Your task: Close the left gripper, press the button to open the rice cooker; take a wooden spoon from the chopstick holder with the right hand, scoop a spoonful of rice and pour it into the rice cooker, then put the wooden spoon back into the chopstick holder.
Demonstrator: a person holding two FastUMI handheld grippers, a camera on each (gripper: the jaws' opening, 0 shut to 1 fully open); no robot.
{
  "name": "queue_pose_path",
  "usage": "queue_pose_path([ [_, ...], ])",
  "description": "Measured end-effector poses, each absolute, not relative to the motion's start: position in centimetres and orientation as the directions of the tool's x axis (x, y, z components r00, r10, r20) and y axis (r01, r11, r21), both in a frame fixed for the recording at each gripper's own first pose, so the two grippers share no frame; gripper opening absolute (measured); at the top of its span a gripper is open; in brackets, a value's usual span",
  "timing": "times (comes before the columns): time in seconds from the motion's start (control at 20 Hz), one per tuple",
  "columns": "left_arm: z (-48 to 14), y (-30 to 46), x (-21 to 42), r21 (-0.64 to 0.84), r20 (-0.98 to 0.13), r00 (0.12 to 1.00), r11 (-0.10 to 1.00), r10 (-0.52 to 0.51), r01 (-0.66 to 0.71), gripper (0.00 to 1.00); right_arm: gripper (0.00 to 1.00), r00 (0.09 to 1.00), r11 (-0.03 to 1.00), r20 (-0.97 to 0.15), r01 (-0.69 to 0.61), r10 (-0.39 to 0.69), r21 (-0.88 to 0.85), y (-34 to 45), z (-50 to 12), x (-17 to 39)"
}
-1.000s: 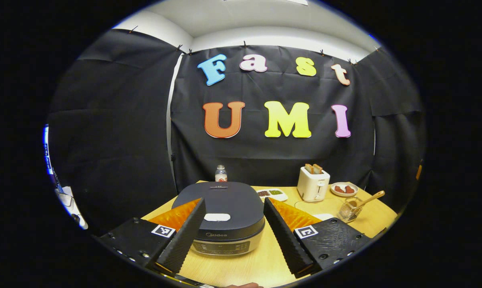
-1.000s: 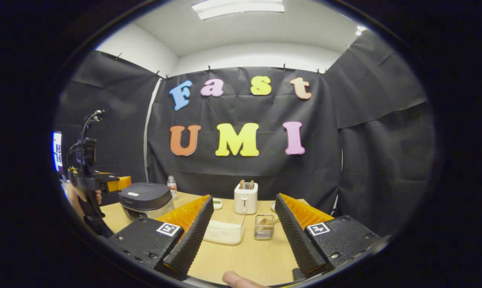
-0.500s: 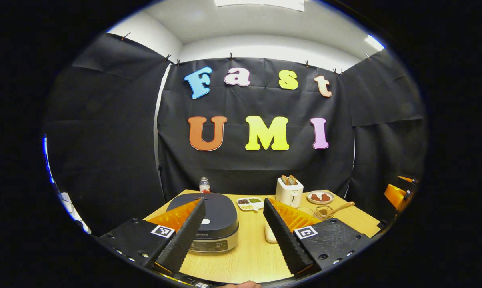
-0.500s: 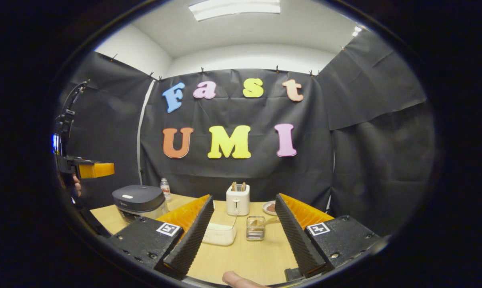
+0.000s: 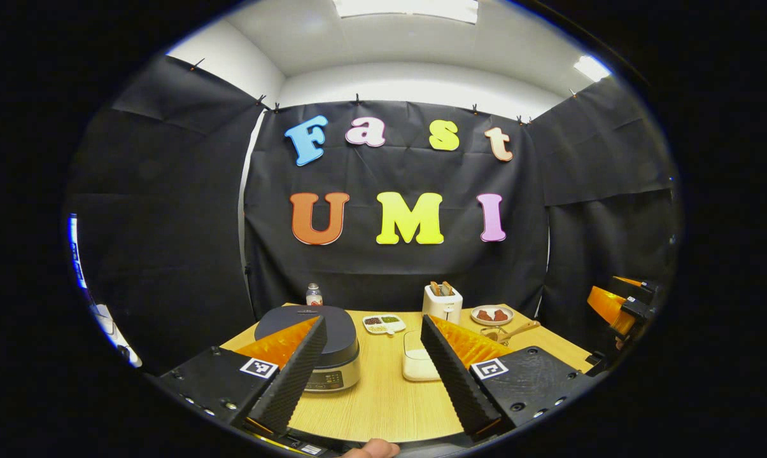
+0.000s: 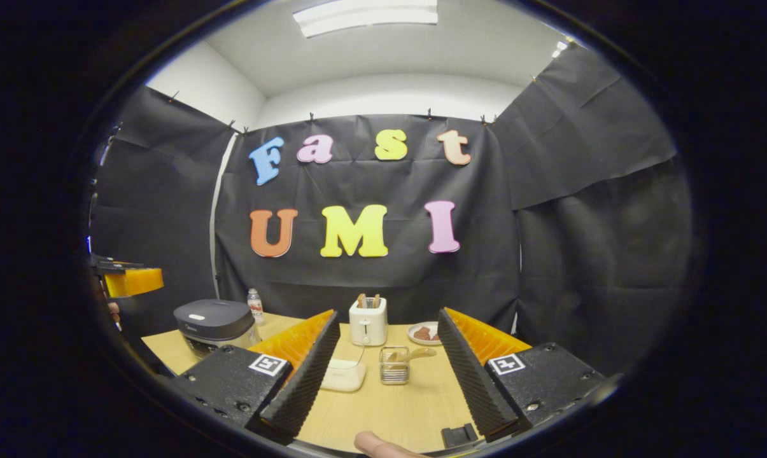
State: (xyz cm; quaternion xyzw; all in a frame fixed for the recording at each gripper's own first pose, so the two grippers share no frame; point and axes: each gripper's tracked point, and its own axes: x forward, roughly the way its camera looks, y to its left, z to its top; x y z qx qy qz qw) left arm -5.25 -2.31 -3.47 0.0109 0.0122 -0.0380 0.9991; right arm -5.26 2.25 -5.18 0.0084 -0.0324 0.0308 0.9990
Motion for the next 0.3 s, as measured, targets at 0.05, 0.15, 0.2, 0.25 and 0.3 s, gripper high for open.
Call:
queue_pose_path([
  [0.05, -3.6, -2.6, -5.6, 0.023, -0.022, 0.997, 0.997, -0.078, 0.078, 0.95, 0.99, 0.996, 0.998, 0.068, -0.057, 0.056, 0.013, 2.0, -5.2, -5.2],
  [0.15, -3.8, -3.0, -6.0, 0.014, -0.013, 0.997, 0.997, -0.077, 0.078, 0.95, 1.00, 0.996, 0.999, 0.069, -0.054, 0.053, 0.010, 1.9, -5.1, -5.4],
  [0.2, -4.0, -3.2, -6.1, 0.004, -0.013, 0.997, 0.997, -0.080, 0.080, 0.95, 0.99, 0.996, 0.999, 0.071, -0.054, 0.053, 0.008, 1.9, -5.0, -5.5],
  [0.25, -3.9, -3.5, -6.2, -0.008, -0.010, 0.996, 0.996, -0.084, 0.084, 0.95, 0.99, 0.996, 0.998, 0.074, -0.055, 0.055, 0.004, 1.9, -4.9, -5.7],
  [0.3, -4.0, -3.7, -6.2, -0.020, -0.011, 0.996, 0.996, -0.091, 0.091, 0.95, 1.00, 0.996, 0.998, 0.076, -0.056, 0.056, -0.001, 1.9, -4.8, -5.9],
])
